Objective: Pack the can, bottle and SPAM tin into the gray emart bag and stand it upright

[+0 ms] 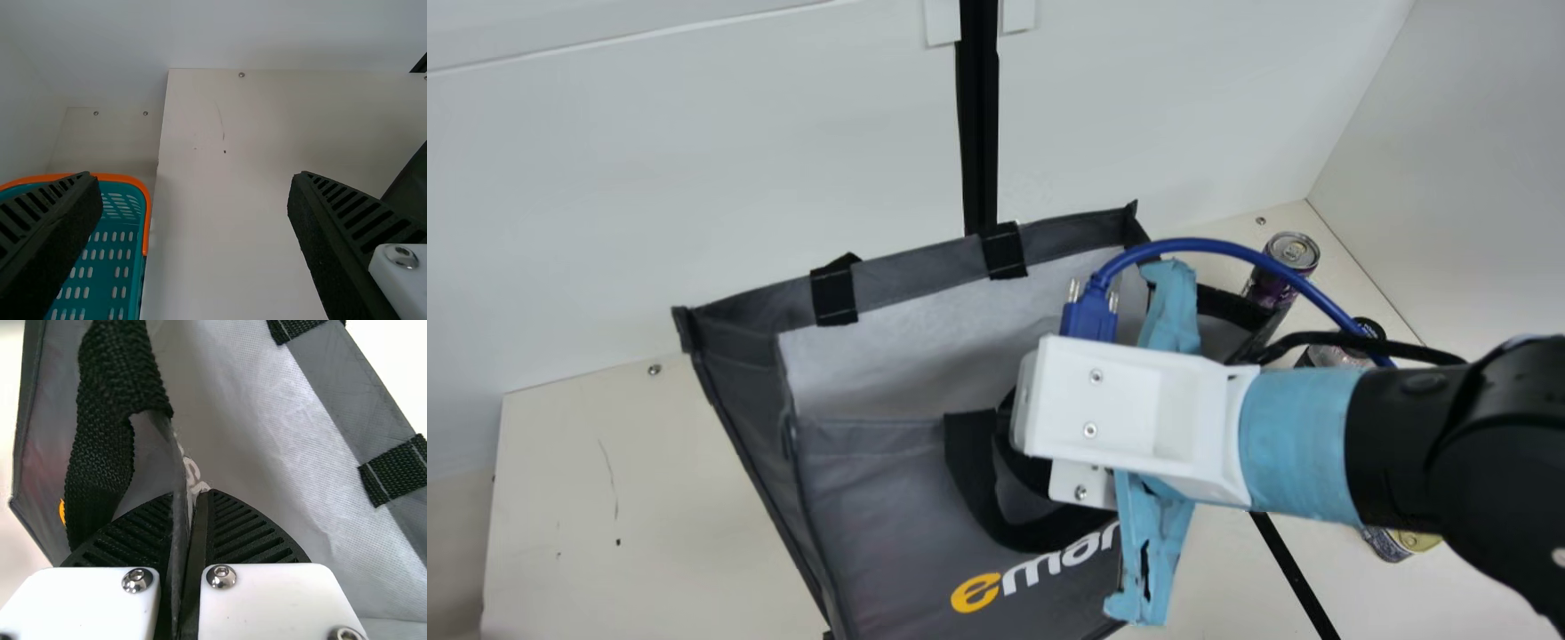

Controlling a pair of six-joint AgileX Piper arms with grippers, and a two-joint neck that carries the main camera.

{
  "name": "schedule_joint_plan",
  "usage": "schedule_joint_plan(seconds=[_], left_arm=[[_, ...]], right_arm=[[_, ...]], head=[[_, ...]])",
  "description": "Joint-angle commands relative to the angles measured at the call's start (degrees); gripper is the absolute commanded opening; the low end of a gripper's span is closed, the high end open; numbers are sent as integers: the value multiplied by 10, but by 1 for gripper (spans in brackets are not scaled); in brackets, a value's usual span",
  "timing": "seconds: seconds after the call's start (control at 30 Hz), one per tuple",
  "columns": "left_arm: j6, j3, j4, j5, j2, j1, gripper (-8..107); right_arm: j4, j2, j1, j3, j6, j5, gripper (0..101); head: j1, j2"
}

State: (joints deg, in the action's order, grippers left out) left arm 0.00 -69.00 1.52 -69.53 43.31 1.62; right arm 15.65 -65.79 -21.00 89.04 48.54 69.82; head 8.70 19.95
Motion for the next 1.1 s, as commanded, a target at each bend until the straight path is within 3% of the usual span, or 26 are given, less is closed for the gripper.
schedule_joint_plan(seconds=[0.0, 0.43, 0.87, 1.07], left_arm=[[0, 0, 0, 0, 0, 0, 90], [0, 0, 0, 0, 0, 0, 90], [0, 0, 0, 0, 0, 0, 90], [0, 0, 0, 0, 0, 0, 90]], right_arm=[[-4, 5, -9, -3, -8, 1, 7], [-21, 39, -45, -17, -49, 1, 50], [-34, 62, -59, 0, -74, 1, 94], [-44, 69, -60, 14, -78, 1, 95]], head=[[13, 0], [13, 0], [13, 0], [13, 0]])
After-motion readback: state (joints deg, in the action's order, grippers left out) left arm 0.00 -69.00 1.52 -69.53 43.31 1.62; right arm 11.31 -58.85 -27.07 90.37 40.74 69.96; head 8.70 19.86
